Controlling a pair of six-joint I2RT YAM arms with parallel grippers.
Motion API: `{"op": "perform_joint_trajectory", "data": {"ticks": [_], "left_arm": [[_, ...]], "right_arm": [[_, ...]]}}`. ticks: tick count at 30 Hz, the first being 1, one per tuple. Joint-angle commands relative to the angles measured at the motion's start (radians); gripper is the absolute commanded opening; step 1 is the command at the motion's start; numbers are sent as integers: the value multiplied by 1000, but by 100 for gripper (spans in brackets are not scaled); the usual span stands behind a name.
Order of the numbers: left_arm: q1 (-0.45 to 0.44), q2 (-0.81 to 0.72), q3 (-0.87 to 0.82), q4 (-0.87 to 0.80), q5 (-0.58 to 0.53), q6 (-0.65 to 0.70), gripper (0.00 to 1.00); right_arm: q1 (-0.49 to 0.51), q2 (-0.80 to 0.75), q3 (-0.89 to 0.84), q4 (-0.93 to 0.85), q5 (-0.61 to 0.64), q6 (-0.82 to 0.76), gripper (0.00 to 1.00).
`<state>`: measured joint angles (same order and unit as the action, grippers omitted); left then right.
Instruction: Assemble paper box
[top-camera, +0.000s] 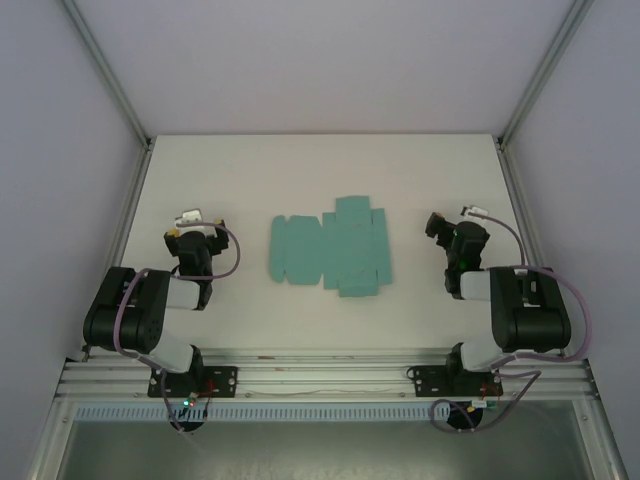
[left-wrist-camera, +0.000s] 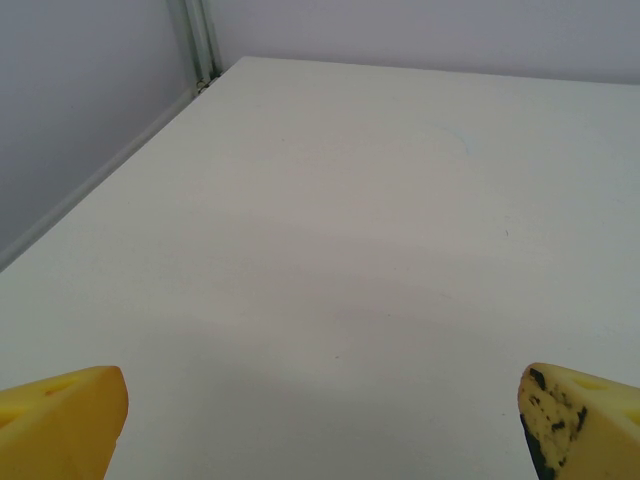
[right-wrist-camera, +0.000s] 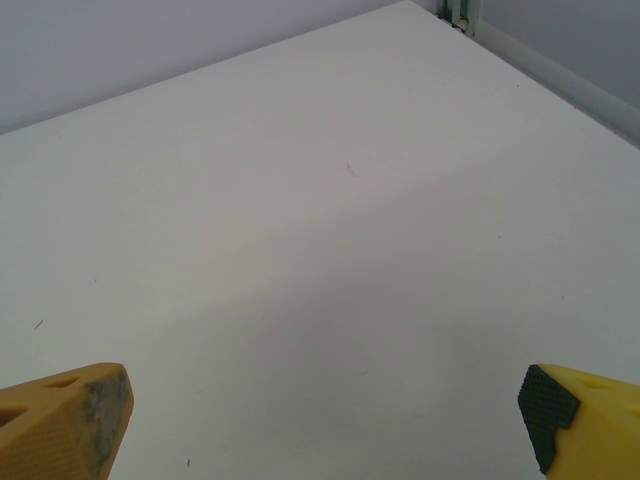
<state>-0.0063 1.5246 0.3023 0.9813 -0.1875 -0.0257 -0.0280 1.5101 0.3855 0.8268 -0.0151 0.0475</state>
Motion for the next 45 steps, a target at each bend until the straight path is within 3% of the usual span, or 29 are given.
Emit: {"op": "perform_joint_trajectory", "data": {"ticks": [1, 4, 6, 10, 12, 15, 17, 23, 26, 28, 38, 45], "left_arm": [[5, -9, 19, 26, 17, -11, 100], [5, -12, 18, 34, 11, -7, 100], [5, -59, 41, -48, 8, -12, 100], [2, -230, 92, -280, 3, -26, 100], [-1, -340, 155, -507, 50, -102, 100], [-30, -438, 222, -690, 151, -218, 100], [-69, -444, 266, -775, 237, -267, 100], [-244, -315, 373, -898, 262, -365, 100], [-282, -225, 415, -930, 334, -388, 100], [-290, -172, 428, -918, 389, -398, 100], [-295, 30, 485, -900, 528, -406, 99], [-296, 100, 503, -852, 632, -418, 100]], "right_arm": [[-3, -15, 3, 5, 11, -8, 100], [-4, -45, -2, -7, 14, -4, 100], [-4, -89, -3, -32, 16, -6, 100], [7, -229, 88, -317, 28, 8, 100], [39, -282, 157, -472, 10, 18, 100], [136, -313, 237, -631, 33, 91, 100], [198, -300, 280, -700, -20, 168, 99], [399, -147, 459, -918, -159, 274, 80], [445, -12, 544, -1006, -255, 315, 55], [447, 63, 574, -1031, -271, 348, 44], [445, 284, 594, -1023, -248, 380, 38], [443, 325, 550, -985, -254, 390, 38]]}}
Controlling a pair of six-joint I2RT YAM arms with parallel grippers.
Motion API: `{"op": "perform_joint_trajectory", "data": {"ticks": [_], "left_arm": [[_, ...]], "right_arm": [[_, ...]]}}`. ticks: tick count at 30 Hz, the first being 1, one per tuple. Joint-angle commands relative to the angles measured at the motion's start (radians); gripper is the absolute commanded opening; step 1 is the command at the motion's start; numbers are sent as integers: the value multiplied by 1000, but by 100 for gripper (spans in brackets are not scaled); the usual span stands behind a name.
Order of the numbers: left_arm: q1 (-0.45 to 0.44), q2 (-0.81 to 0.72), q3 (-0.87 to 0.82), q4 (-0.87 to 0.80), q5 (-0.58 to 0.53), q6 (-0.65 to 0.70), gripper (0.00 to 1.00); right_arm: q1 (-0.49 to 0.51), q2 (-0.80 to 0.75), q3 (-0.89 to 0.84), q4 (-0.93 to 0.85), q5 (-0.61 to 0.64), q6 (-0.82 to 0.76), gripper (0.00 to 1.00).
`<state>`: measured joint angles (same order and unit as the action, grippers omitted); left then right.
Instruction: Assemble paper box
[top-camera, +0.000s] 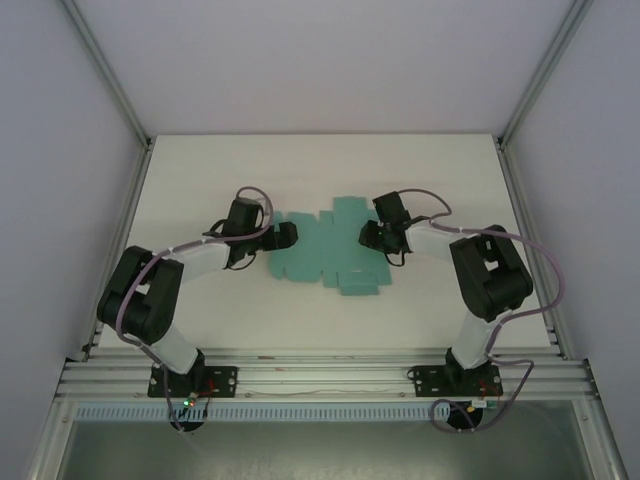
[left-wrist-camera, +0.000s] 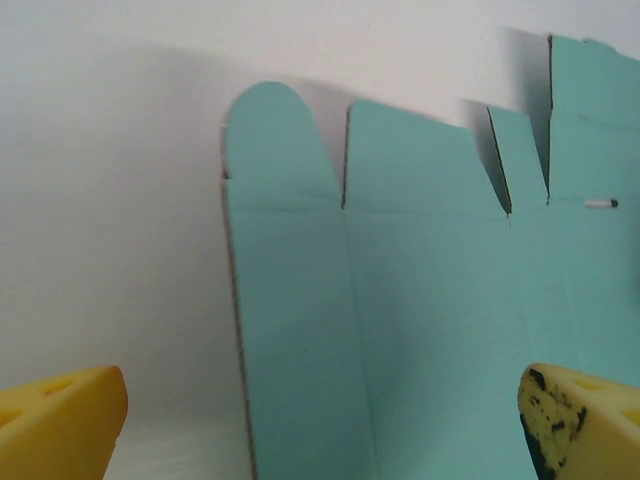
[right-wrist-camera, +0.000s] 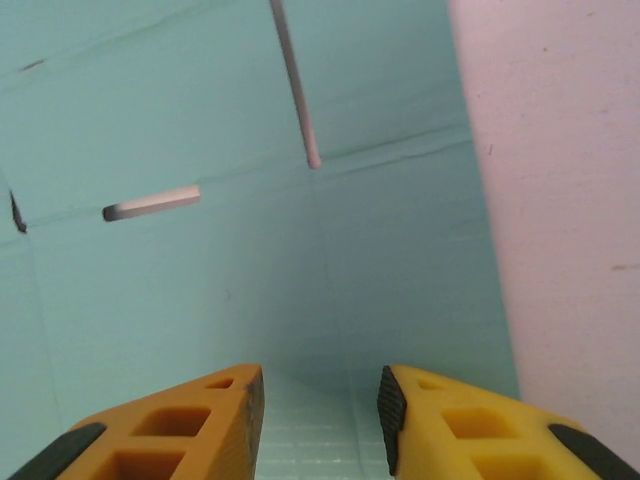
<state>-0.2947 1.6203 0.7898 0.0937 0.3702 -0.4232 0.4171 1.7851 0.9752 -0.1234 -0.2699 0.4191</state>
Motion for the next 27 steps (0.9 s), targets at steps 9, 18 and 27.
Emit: {"op": "perform_joint_trajectory", "data": {"ticks": [9, 18, 27], "left_arm": [[-20, 42, 2, 213, 226, -109, 76], [-44, -7, 20, 183, 176, -108, 15], [-43, -277, 50, 131, 145, -87, 0]], "right_arm": [[-2, 59, -85, 40, -16, 50, 38], [-9, -47, -69, 29, -9, 9, 42], [-142, -424, -100, -17, -146, -104, 100]]}}
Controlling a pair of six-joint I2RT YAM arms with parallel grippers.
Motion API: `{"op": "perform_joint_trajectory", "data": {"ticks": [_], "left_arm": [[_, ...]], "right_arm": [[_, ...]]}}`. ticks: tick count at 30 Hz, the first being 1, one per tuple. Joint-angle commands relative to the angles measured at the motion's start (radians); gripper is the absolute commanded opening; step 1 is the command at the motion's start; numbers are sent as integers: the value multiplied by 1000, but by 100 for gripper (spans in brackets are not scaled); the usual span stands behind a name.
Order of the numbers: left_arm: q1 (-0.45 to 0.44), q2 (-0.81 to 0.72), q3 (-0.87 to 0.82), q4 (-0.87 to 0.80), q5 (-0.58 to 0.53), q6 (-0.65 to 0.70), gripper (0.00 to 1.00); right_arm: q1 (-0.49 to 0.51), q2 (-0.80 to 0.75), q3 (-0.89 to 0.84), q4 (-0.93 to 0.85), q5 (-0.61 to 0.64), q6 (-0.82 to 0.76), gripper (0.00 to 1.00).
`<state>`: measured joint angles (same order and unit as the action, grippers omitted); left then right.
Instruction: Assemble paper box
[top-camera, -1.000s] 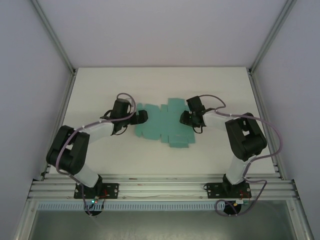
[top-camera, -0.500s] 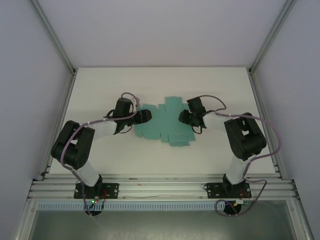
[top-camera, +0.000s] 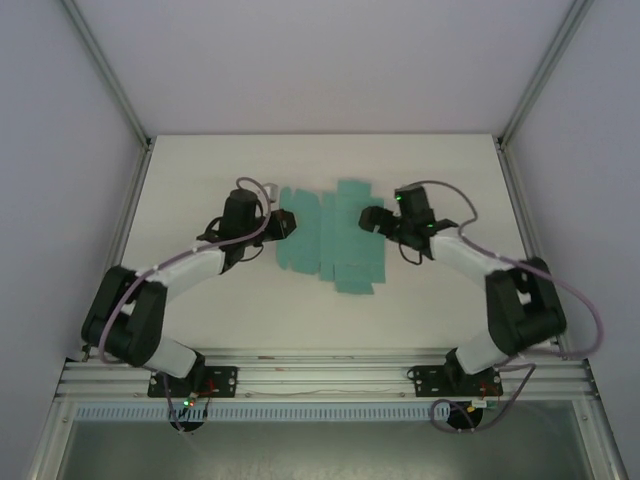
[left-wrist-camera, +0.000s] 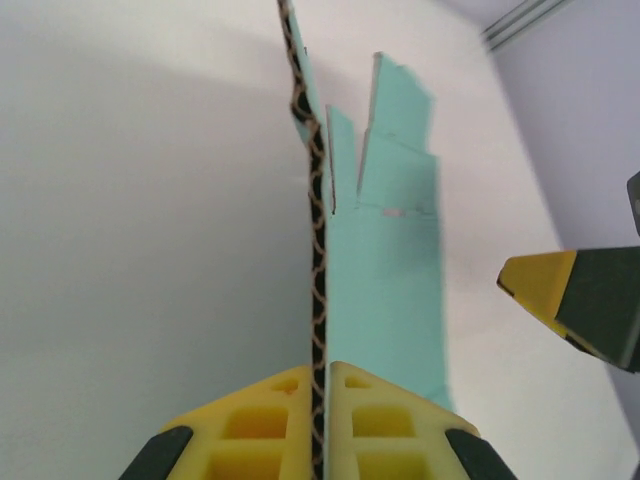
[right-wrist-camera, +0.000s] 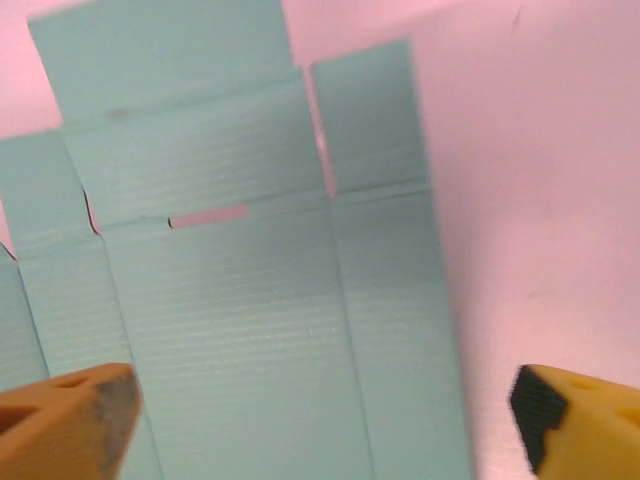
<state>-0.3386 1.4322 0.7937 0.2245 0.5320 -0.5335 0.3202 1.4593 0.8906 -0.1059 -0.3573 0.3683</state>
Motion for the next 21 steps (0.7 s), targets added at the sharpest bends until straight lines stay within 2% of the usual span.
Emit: {"op": "perform_joint_trajectory", "data": {"ticks": [1, 5, 9, 13, 16, 19, 21], "left_arm": [[0, -124, 52, 1, -8, 21, 0], [3, -226, 80, -5, 0, -14, 0], [6, -284, 105, 0, 79, -64, 0], [7, -330, 114, -11, 102, -77, 0], [7, -345, 111, -7, 110, -84, 0], [6, -356, 98, 13, 111, -95, 0], [7, -363, 94, 7, 100, -89, 0]], "right_arm": [[-69, -135, -22, -39, -96, -67, 100], [-152, -227, -43, -29, -353, -112, 100], [-204, -275, -75, 35, -469, -68, 98], [-245, -278, -86, 105, -628, -21, 86], [-245, -275, -104, 186, -720, 5, 83], [-247, -269, -96, 187, -728, 6, 69], [-246, -269, -88, 186, -736, -2, 54]]}}
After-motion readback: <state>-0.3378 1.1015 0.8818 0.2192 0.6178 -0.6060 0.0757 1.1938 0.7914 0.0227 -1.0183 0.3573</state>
